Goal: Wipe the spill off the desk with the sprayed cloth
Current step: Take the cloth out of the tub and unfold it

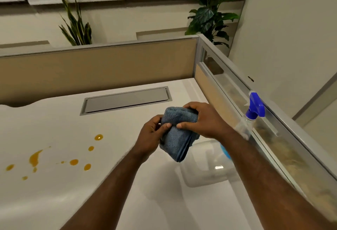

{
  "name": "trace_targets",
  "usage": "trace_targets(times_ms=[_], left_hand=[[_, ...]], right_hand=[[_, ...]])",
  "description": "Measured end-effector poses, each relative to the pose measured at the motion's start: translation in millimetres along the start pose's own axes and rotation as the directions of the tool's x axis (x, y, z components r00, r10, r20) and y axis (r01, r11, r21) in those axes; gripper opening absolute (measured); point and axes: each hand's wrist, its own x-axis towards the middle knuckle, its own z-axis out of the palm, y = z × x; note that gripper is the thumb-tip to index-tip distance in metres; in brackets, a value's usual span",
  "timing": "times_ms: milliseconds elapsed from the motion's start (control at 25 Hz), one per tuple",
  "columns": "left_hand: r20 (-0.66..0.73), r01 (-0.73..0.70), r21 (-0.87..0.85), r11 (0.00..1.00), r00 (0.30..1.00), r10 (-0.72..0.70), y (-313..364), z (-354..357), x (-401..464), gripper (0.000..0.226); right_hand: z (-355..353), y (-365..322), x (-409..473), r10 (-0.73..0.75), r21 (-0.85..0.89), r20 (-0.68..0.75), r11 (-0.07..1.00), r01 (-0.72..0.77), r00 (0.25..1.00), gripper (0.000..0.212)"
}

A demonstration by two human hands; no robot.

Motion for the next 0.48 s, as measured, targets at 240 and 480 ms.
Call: trace_targets(times_ms=[240,480], left_hand=[[-0.39,0.143,-0.018,0.99,0.91,-0.138,-21.2,-31.5,-29.7,0.02],[-0.024,0.268,-0.753,0.601,0.902,-0.431,-25.1,-44.9,-21.0,0.085]], right_hand=[[49.9,-29.5,7.5,-0.512,-0.374,-0.057,0.806,0.458,0.857,0.029],[79.9,-23.1,-7.6,-0.714,-0.5,0.137,0.549,0.67,0.687,0.013]])
